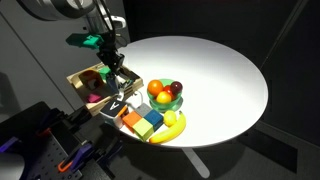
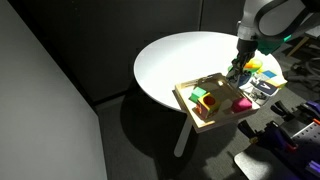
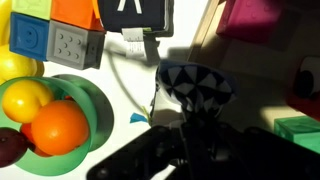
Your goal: Move one black and white soft block from the table to the tray
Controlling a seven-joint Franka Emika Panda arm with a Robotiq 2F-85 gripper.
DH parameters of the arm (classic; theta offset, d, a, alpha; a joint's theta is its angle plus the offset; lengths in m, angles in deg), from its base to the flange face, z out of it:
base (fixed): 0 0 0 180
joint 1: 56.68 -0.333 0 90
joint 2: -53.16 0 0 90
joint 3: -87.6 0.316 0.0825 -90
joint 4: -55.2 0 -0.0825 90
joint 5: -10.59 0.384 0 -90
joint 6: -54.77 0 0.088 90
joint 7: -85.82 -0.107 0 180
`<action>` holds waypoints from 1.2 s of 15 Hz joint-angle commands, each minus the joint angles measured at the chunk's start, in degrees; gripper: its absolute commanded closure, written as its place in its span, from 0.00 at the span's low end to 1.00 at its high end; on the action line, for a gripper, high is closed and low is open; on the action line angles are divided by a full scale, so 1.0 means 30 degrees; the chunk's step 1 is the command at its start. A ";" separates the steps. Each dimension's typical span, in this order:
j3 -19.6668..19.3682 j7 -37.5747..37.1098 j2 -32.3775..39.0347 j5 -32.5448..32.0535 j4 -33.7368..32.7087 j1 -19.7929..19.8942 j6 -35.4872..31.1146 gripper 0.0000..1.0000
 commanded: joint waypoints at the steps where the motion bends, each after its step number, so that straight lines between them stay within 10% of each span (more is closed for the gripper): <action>1: 0.0306 -0.0109 -0.0392 -0.0470 0.0199 -0.0223 0.0491 0.94; 18: 0.0961 0.0095 0.1582 -0.0636 -0.0370 -0.1334 0.0641 0.88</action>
